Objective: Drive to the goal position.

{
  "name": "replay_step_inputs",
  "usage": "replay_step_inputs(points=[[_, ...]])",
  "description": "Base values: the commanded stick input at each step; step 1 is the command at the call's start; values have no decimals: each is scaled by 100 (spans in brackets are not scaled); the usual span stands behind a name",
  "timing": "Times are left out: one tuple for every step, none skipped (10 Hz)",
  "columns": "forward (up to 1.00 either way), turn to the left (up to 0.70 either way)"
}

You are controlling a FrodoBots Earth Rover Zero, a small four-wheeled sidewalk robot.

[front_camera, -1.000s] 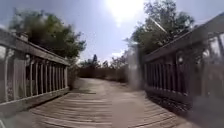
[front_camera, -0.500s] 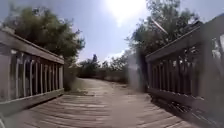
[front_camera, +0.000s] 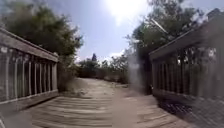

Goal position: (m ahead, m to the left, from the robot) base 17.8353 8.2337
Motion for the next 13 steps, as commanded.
replay_step_inputs(points=[[60, 1], [60, 1], [60, 1], [60, 1], [60, 1], [60, 1], [60, 1], [60, 1], [60, 1], [60, 1], [60, 1], [60, 1], [60, 1]])
